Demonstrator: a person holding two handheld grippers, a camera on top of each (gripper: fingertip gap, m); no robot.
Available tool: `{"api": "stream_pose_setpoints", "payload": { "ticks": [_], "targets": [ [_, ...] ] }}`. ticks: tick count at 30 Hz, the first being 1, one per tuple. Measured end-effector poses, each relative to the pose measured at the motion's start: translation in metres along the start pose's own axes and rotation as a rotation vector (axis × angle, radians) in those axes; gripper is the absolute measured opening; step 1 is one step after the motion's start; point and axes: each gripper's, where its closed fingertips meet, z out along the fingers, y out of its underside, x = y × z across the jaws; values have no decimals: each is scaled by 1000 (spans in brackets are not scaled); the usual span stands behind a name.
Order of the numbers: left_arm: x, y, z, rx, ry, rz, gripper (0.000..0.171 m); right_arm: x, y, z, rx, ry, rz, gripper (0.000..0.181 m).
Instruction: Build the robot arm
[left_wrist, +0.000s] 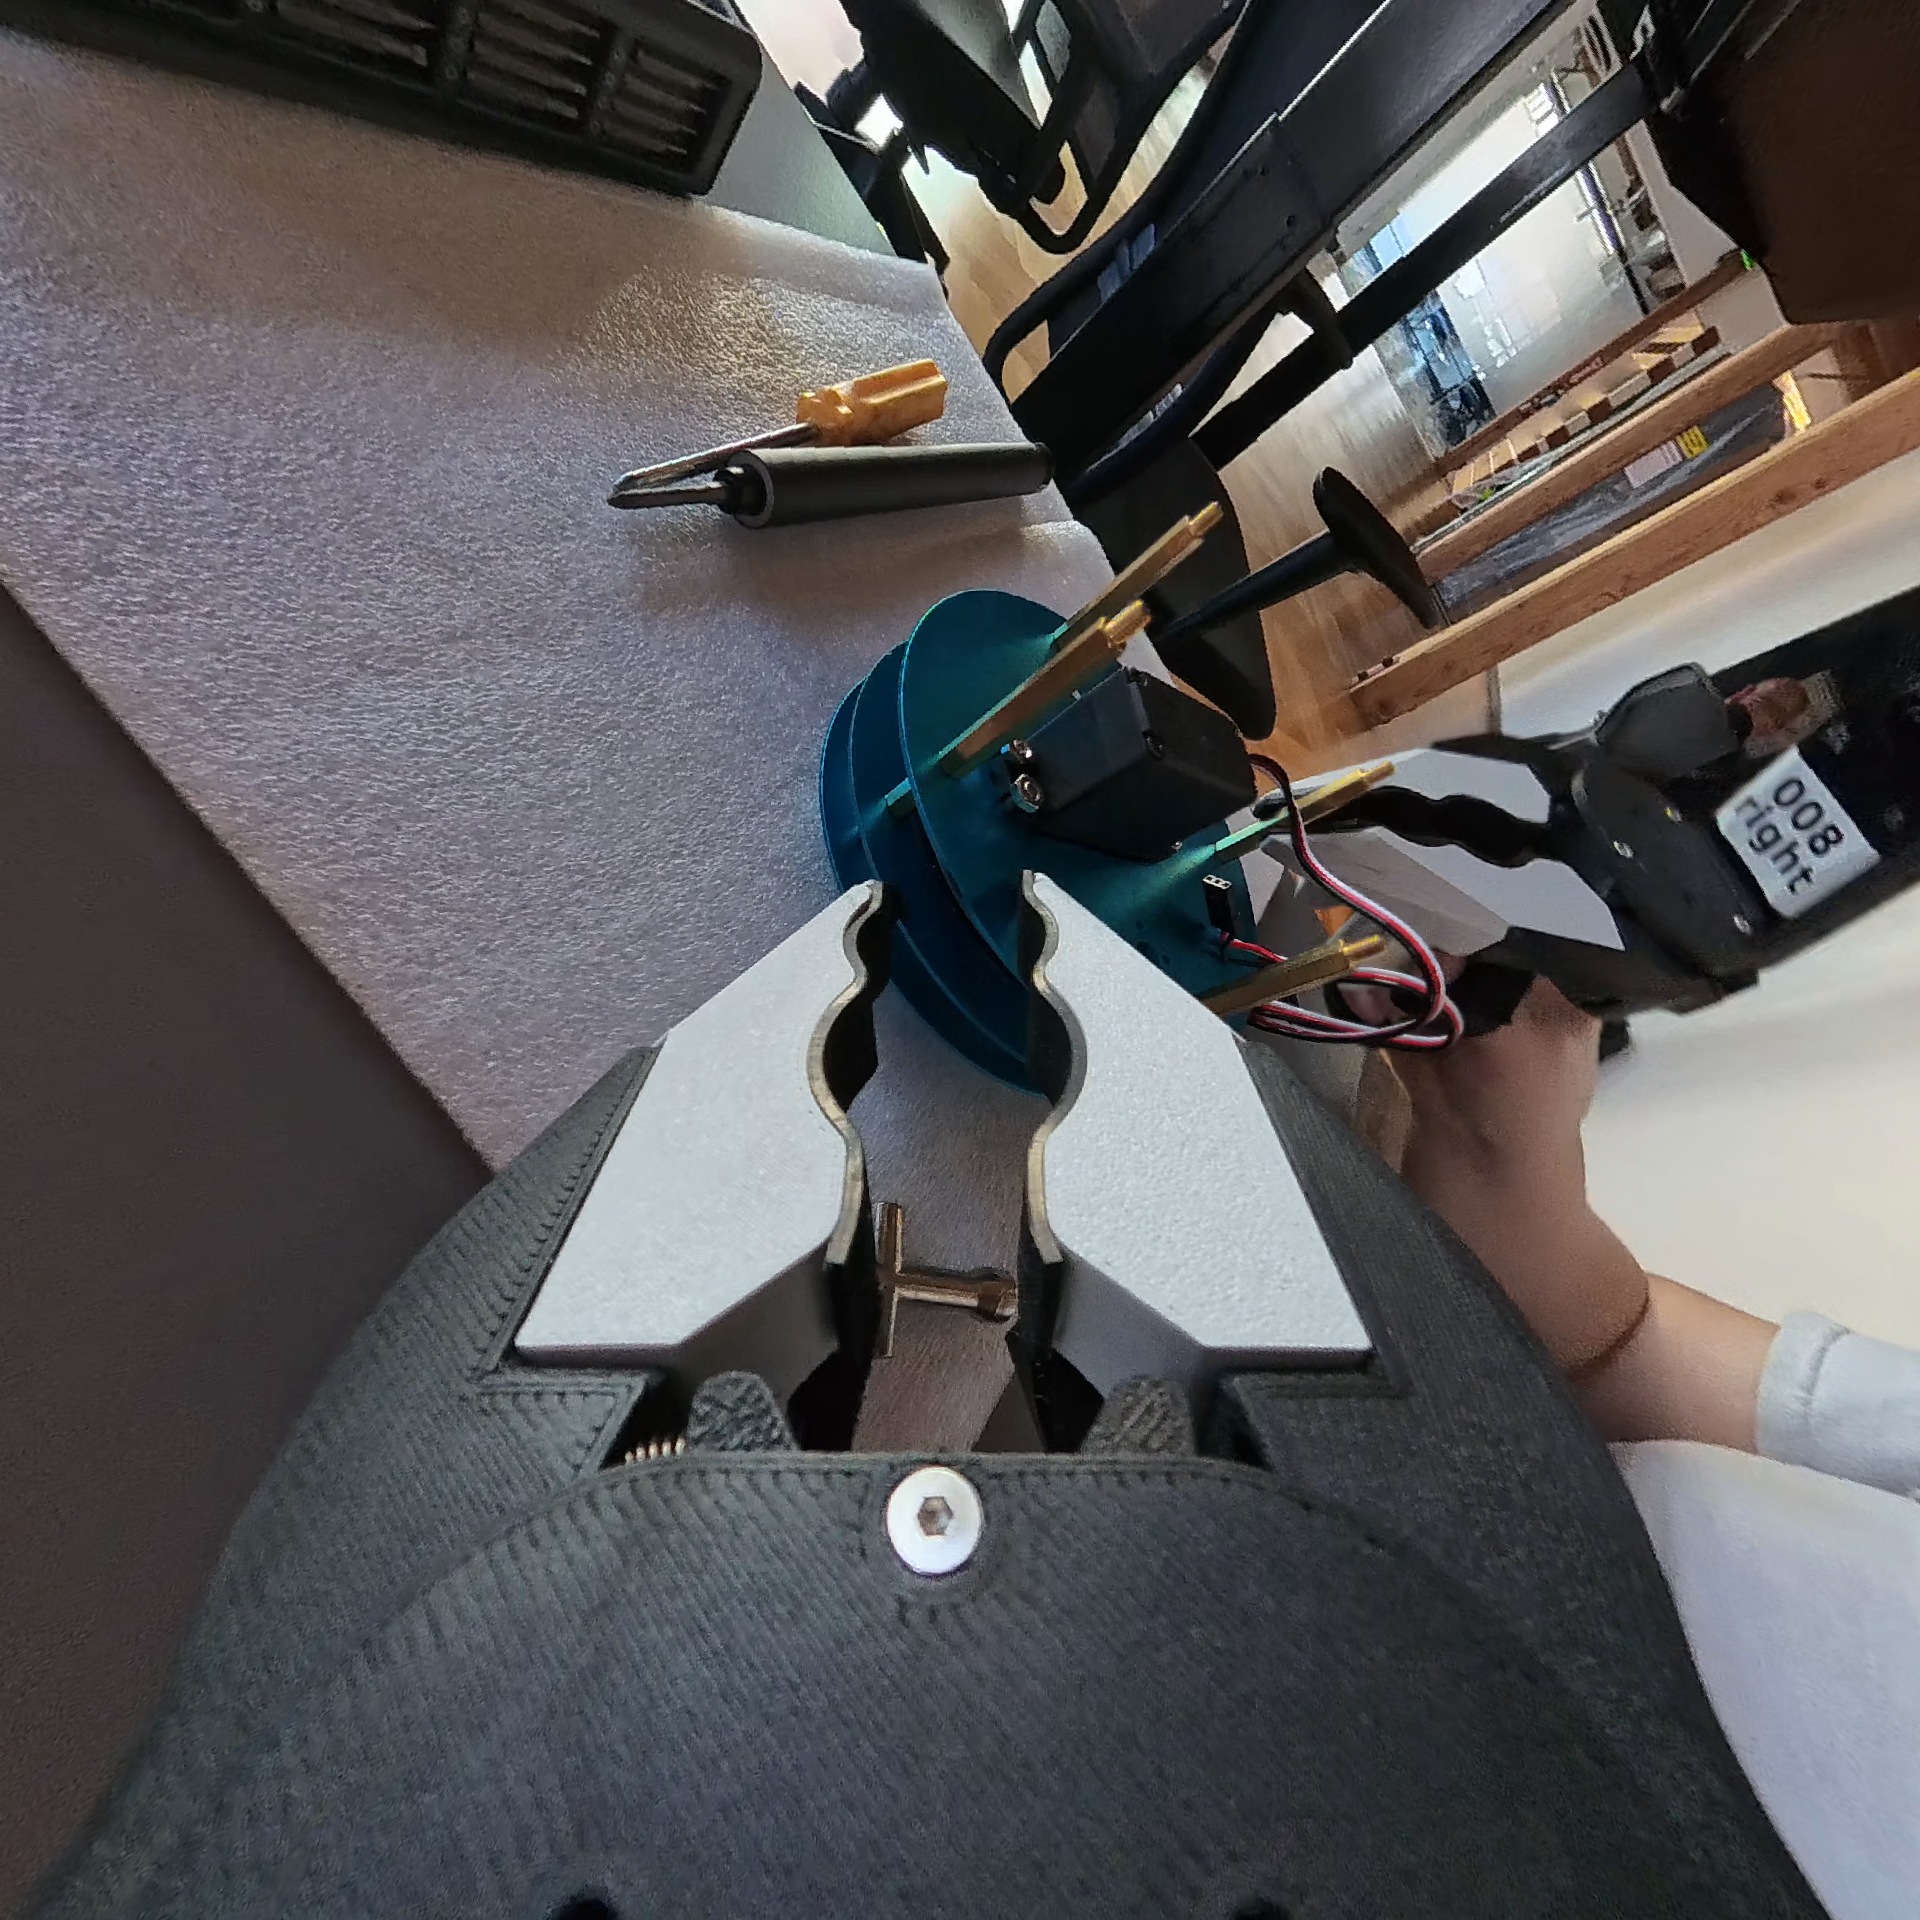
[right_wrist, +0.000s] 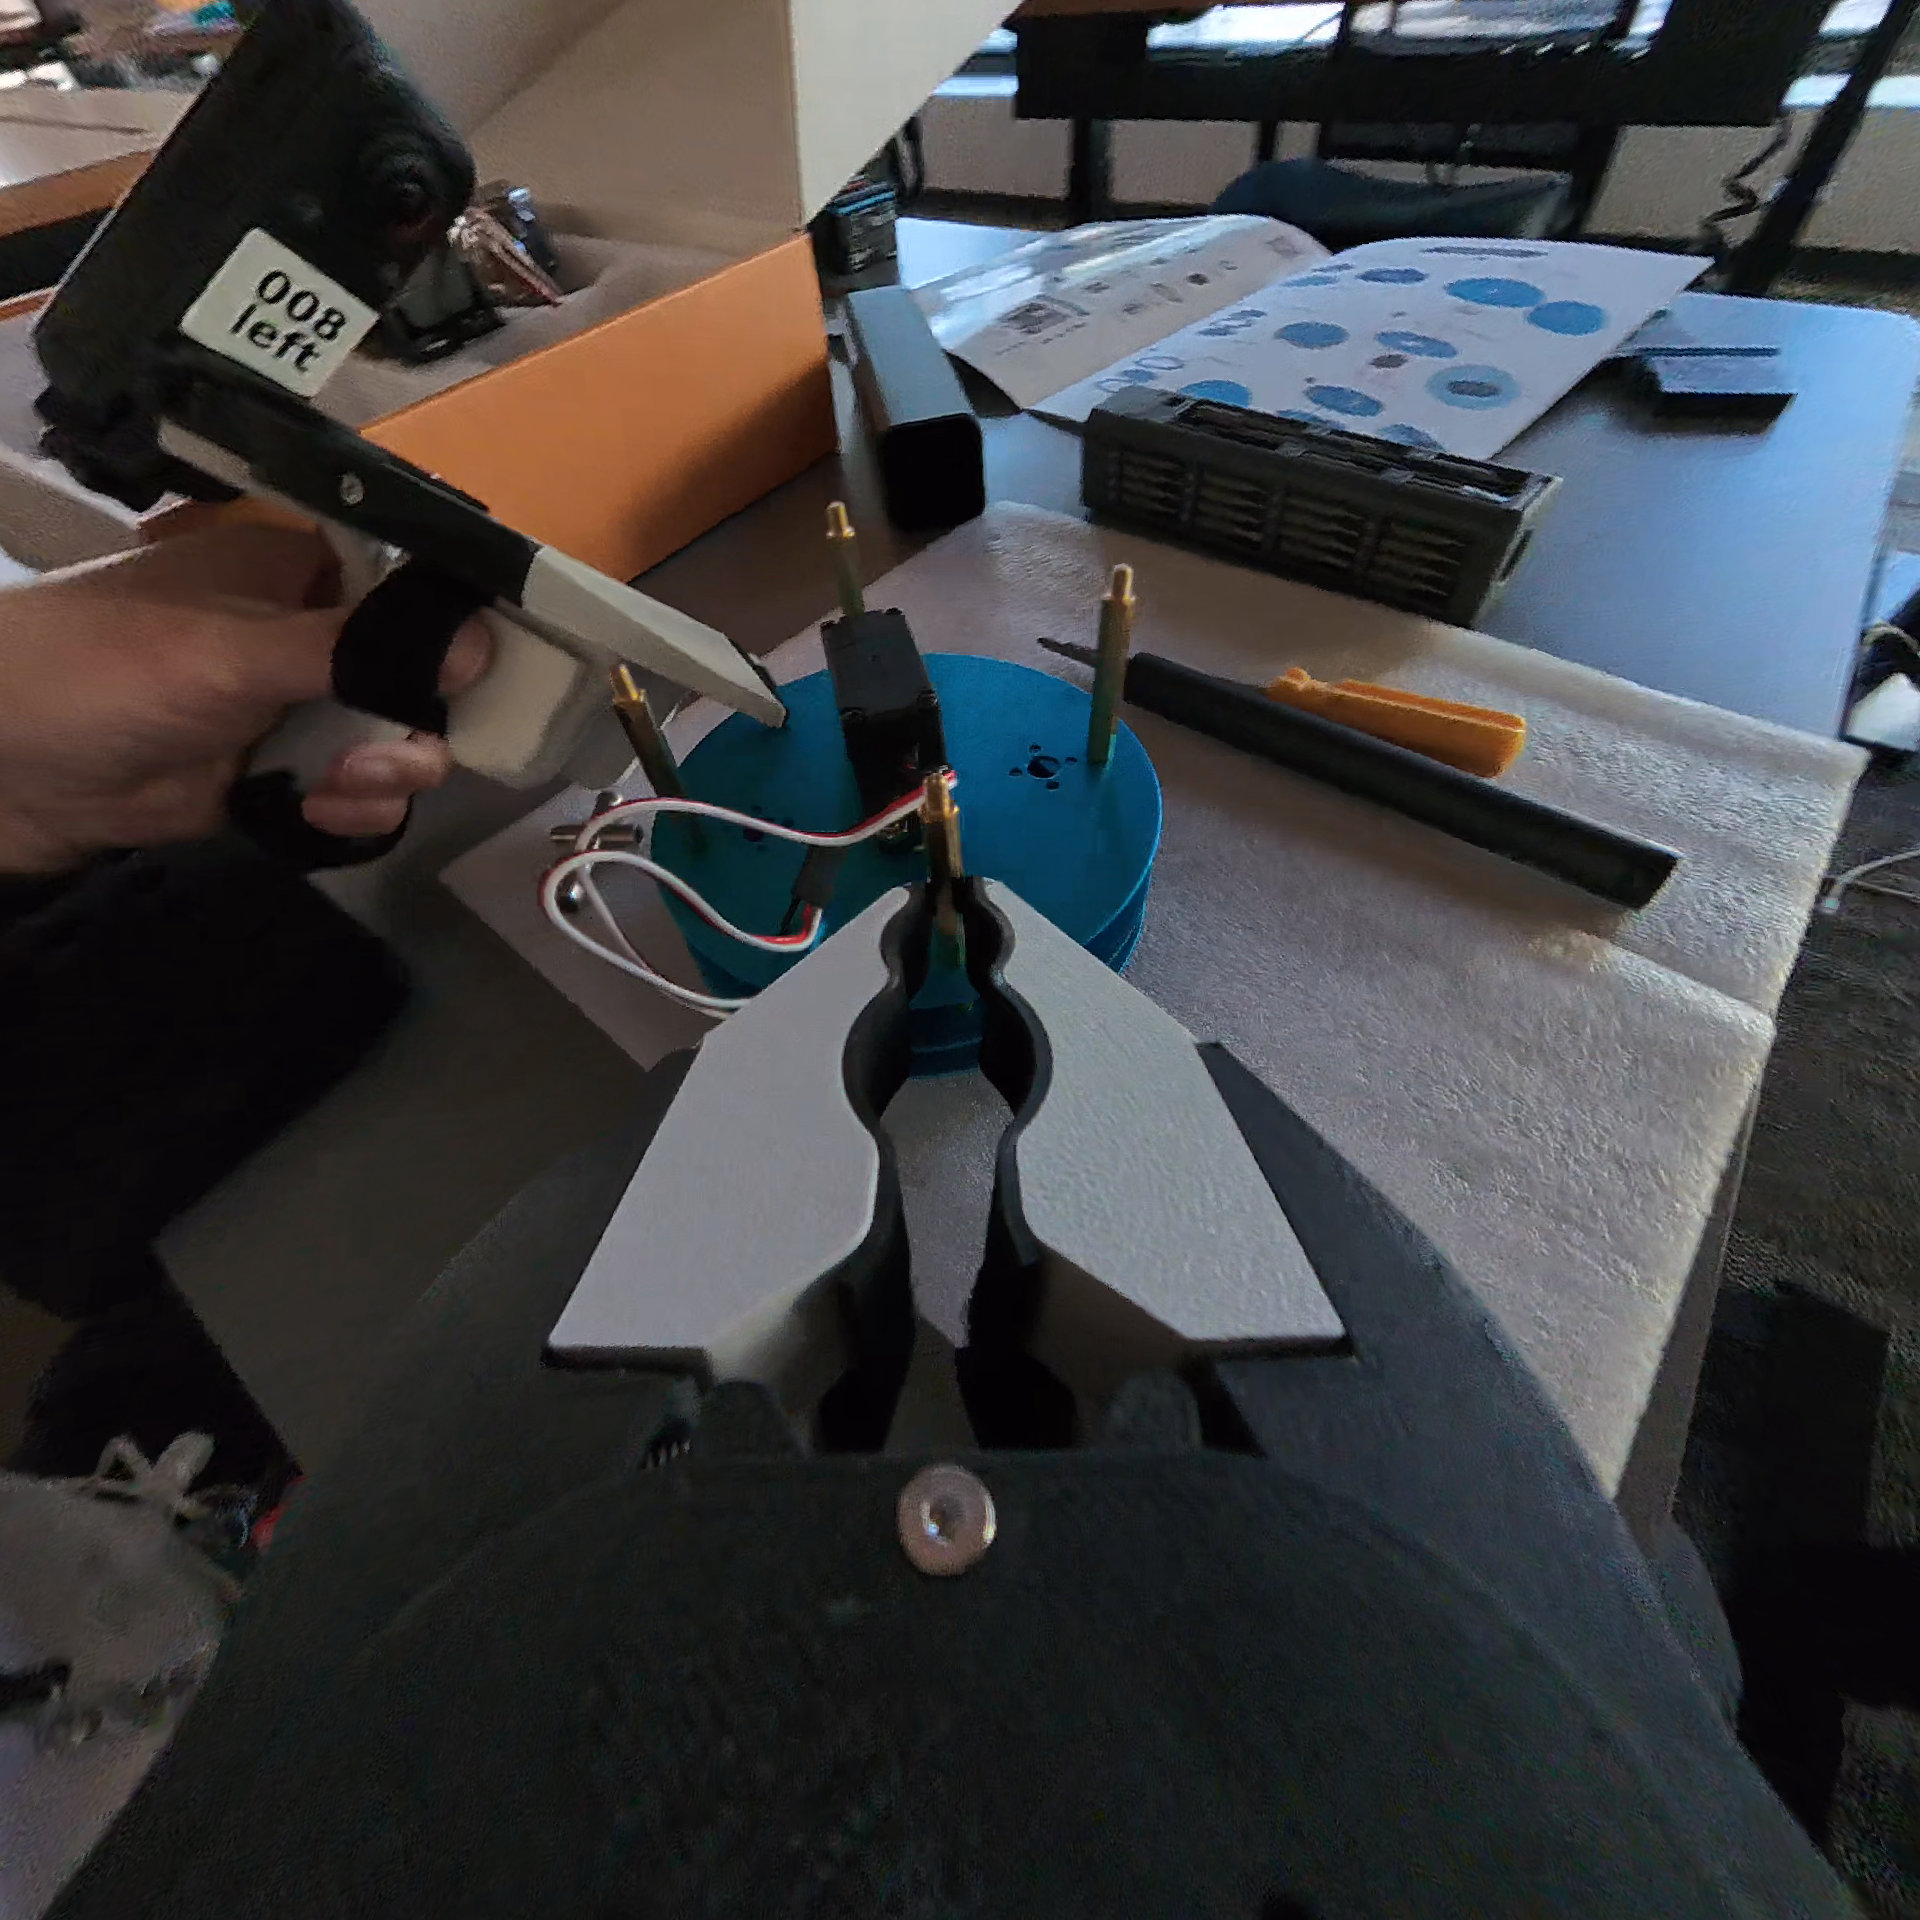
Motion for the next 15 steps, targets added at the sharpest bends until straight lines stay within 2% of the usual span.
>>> {"api": "stream_pose_setpoints", "payload": {
  "ticks": [3, 4, 6, 8, 9, 10, 15],
  "targets": [
    [-1, 1, 0, 6, -12, 11, 22, -2, -2, 0, 16, 16, -97, 5],
    [-1, 1, -1, 5, -11, 14, 22, -4, -2, -1, -14, -33, -186, 5],
    [0, 1, -1, 6, -7, 28, 22, 0, -10, -9, -69, -146, -342, 30],
    [1, 1, -1, 7, -6, 40, 22, -6, -23, -23, -124, -353, -534, 41],
    [1, 1, -1, 6, -5, 43, 22, -9, -24, -30, -183, -452, -646, 40],
    [2, 1, -1, 5, -1, 48, 23, -7, -28, -32, -236, -491, -767, 39],
    [5, 2, -2, -4, 24, 84, 29, -11, -30, -21, -561, -608, -1258, 28]
  ]
}}
